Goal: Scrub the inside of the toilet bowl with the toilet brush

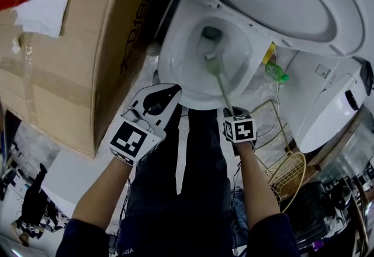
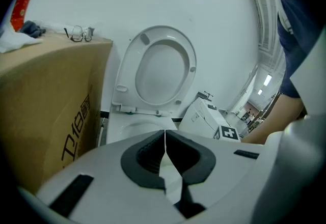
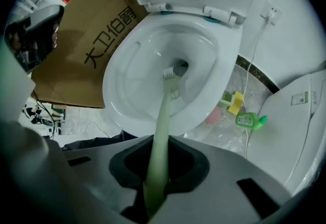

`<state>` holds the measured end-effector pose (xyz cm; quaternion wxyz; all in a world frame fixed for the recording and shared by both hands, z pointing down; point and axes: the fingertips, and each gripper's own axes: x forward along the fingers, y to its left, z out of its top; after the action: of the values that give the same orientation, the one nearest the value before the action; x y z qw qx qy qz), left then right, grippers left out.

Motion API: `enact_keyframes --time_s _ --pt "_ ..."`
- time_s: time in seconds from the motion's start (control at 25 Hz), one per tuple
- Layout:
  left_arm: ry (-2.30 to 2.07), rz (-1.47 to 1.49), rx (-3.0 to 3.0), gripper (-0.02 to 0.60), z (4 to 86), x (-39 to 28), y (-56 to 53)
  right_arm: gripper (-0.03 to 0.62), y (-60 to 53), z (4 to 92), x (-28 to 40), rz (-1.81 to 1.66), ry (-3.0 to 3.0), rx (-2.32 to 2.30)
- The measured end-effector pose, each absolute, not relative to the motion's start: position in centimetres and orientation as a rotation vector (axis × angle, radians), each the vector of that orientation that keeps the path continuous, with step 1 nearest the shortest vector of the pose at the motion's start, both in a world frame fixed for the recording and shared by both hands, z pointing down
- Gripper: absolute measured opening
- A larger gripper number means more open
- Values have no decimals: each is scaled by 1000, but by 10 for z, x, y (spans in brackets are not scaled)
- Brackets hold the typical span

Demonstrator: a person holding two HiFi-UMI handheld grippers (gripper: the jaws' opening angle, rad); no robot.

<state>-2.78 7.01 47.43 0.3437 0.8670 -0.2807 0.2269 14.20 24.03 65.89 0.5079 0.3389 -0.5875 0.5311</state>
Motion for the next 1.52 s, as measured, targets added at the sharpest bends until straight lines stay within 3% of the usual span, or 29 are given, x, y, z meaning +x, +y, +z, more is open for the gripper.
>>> enact_keyframes --time_s 0.44,0.84,1.2,1.52 --pt "-757 557 2232 32 472 -54 67 49 194 662 75 1240 -1513 767" --pt "-752 555 2224 32 475 -52 62 49 123 665 124 1146 -1506 867" --pt "-712 579 2243 32 476 -31 57 49 151 667 172 1209 -1419 934" --pt "-687 602 2248 32 481 -22 58 49 195 671 166 1255 -1400 883"
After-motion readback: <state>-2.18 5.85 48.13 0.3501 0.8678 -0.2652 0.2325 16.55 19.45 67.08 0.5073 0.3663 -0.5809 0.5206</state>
